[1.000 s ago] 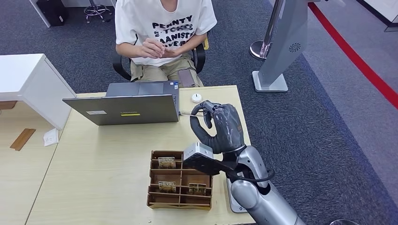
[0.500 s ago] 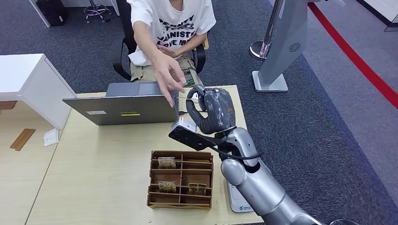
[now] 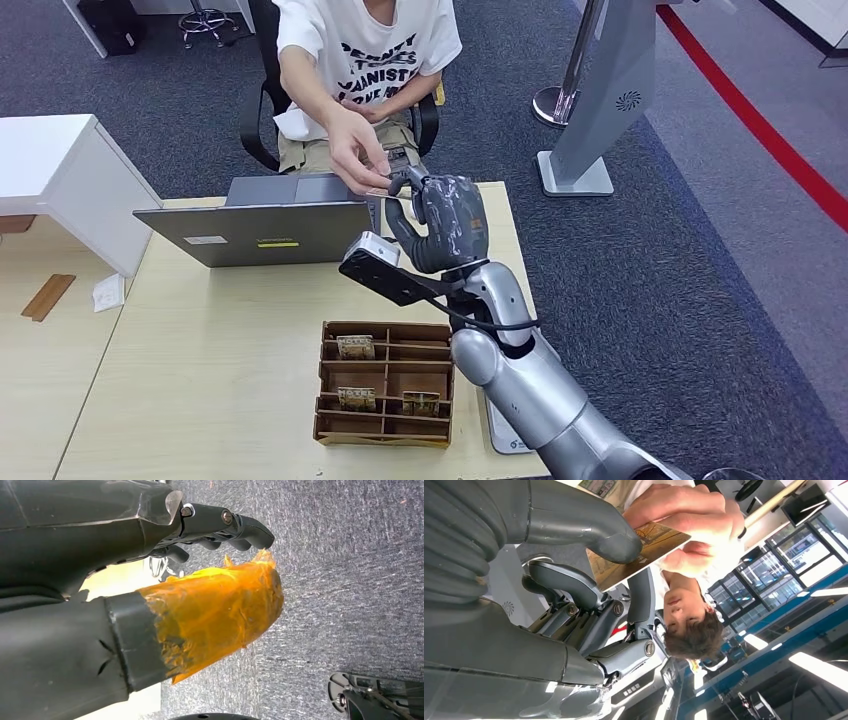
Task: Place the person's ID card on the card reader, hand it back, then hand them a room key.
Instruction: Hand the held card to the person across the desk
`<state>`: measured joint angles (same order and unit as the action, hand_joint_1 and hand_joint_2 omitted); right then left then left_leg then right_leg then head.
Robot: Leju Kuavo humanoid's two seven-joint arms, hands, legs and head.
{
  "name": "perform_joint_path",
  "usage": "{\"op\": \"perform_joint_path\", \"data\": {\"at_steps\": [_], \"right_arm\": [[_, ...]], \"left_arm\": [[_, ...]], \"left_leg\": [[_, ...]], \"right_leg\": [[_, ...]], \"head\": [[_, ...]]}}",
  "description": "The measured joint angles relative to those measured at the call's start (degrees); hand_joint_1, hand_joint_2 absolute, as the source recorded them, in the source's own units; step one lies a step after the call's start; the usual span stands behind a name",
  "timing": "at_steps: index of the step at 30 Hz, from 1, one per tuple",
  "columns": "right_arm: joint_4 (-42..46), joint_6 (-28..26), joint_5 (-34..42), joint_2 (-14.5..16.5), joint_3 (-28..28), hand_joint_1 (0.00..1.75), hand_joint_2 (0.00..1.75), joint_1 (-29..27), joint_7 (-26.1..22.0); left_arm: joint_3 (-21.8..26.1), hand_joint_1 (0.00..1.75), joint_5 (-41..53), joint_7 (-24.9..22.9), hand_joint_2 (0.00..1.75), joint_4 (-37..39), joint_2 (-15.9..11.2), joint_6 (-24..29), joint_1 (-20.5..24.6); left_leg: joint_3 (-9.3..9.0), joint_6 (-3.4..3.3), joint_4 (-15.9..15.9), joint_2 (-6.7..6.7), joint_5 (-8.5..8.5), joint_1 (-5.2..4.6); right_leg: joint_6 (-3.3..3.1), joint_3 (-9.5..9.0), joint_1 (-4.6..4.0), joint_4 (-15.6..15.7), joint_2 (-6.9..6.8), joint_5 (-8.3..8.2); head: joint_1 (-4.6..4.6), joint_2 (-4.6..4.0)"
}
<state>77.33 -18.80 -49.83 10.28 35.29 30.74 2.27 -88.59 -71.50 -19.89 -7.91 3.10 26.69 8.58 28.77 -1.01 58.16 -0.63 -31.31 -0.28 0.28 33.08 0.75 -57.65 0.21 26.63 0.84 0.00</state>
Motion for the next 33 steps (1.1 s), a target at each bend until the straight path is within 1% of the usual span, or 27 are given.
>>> {"op": "perform_joint_path", "data": {"at_steps": [1, 2, 4, 5, 6, 9, 13, 17, 20, 24, 27, 30, 33], "right_arm": [[-0.16, 0.0, -0.02, 0.18, 0.02, 1.69, 1.75, 0.01, 0.0], [-0.32, -0.01, -0.02, 0.32, 0.03, 1.3, 1.75, 0.02, 0.0], [-0.58, -0.02, -0.02, 0.53, 0.04, 0.43, 1.75, 0.04, 0.0], [-0.68, -0.01, -0.02, 0.61, 0.04, 0.05, 1.75, 0.04, 0.0], [-0.73, 0.04, 0.09, 0.67, 0.05, 0.0, 1.31, 0.03, -0.02], [-0.61, 0.83, 2.48, 0.74, 0.09, 0.0, 0.0, -0.18, -0.71], [1.2, 2.13, 8.76, 0.78, 0.13, 0.0, 0.0, -2.06, -2.87], [5.01, 1.84, 13.66, 0.73, 0.14, 0.0, 0.0, -5.79, -4.62], [7.54, 1.58, 15.4, 0.55, 0.14, 0.0, 0.0, -8.15, -5.19], [9.5, 1.37, 16.55, 0.38, 0.14, 0.0, 0.0, -9.56, -5.54], [11.46, 1.19, 19.66, 0.19, 0.1, 0.0, 0.0, -11.23, -6.61], [14.69, 1.04, 22.76, -0.53, 0.02, 0.0, 0.0, -14.0, -7.1], [18.45, 0.93, 23.99, -1.88, 0.01, 0.0, 0.0, -16.71, -6.18]], "left_arm": [[0.0, 0.0, 0.0, 0.0, 0.0, 0.0, 0.04, 0.02, 0.02], [0.0, 0.0, -0.01, 0.0, 0.0, 0.0, 0.07, 0.03, 0.03], [0.0, 0.0, -0.01, 0.0, 0.0, 0.0, 0.11, 0.04, 0.05], [0.0, 0.0, -0.01, 0.01, 0.0, 0.0, 0.14, 0.04, 0.06], [0.0, 0.0, -0.04, 0.01, 0.0, 0.0, 0.15, 0.04, 0.07], [0.0, 0.0, -0.53, 0.19, 0.0, 0.0, 0.21, 0.13, 0.09], [0.0, 0.0, -1.79, 0.86, 0.0, 0.0, 0.28, 0.59, -0.04], [0.03, 0.0, -3.21, 1.32, 0.0, 0.0, 0.29, 1.03, -0.33], [0.05, 0.0, -3.64, 1.32, 0.0, 0.0, 0.29, 1.11, -0.46], [0.08, 0.0, -3.98, 1.31, 0.0, 0.0, 0.29, 1.26, -0.47], [0.14, 0.0, -4.97, 1.23, 0.0, 0.0, 0.28, 1.63, -0.5], [0.42, 0.0, -6.34, 0.97, 0.0, 0.0, 0.27, 1.96, -0.59], [1.26, 0.0, -7.99, 0.62, 0.0, 0.0, 0.27, 2.3, -0.74]], "left_leg": [[0.0, 0.0, 0.0, 0.0, 0.0, 0.0], [0.0, 0.0, 0.0, 0.0, 0.0, 0.0], [0.0, 0.0, 0.0, 0.0, 0.0, 0.0], [0.0, 0.0, 0.0, 0.0, 0.0, 0.0], [0.0, 0.0, 0.0, 0.0, 0.0, 0.0], [0.0, 0.0, 0.0, 0.0, 0.0, 0.0], [0.0, 0.0, 0.0, -0.01, 0.0, 0.0], [0.0, 0.0, 0.0, -0.01, -0.01, 0.0], [0.02, 0.0, 0.0, 0.0, -0.01, 0.0], [0.0, 0.0, 0.0, 0.0, -0.01, -0.01], [-0.01, 0.0, 0.0, 0.0, 0.0, -0.01], [0.01, 0.0, 0.0, -0.01, -0.01, -0.01], [0.03, 0.0, 0.0, -0.01, -0.02, -0.01]], "right_leg": [[0.0, 0.0, 0.0, 0.0, 0.0, 0.0], [0.0, 0.0, 0.0, 0.0, 0.0, 0.0], [0.0, 0.0, 0.0, 0.0, 0.0, 0.0], [0.0, 0.0, 0.0, 0.0, 0.0, 0.0], [0.0, 0.0, 0.0, 0.0, 0.0, 0.0], [0.0, 0.0, 0.0, 0.0, 0.0, 0.0], [0.0, 0.0, 0.0, 0.0, -0.01, 0.01], [0.01, 0.02, 0.0, 0.01, 0.0, 0.02], [0.01, 0.02, 0.0, 0.01, 0.0, 0.02], [0.01, 0.02, 0.0, 0.01, 0.0, 0.01], [0.01, 0.02, 0.0, 0.01, -0.01, 0.01], [0.01, 0.03, 0.0, 0.01, -0.01, 0.02], [0.01, 0.03, 0.0, 0.02, -0.01, 0.03]], "head": [[0.01, 0.0], [0.0, 0.0], [0.01, 0.0], [0.01, 0.0], [0.01, 0.0], [0.01, 0.0], [0.01, 0.0], [0.0, 0.0], [0.0, 0.0], [0.01, 0.0], [0.01, 0.0], [0.0, 0.0], [0.01, 0.0]]}}
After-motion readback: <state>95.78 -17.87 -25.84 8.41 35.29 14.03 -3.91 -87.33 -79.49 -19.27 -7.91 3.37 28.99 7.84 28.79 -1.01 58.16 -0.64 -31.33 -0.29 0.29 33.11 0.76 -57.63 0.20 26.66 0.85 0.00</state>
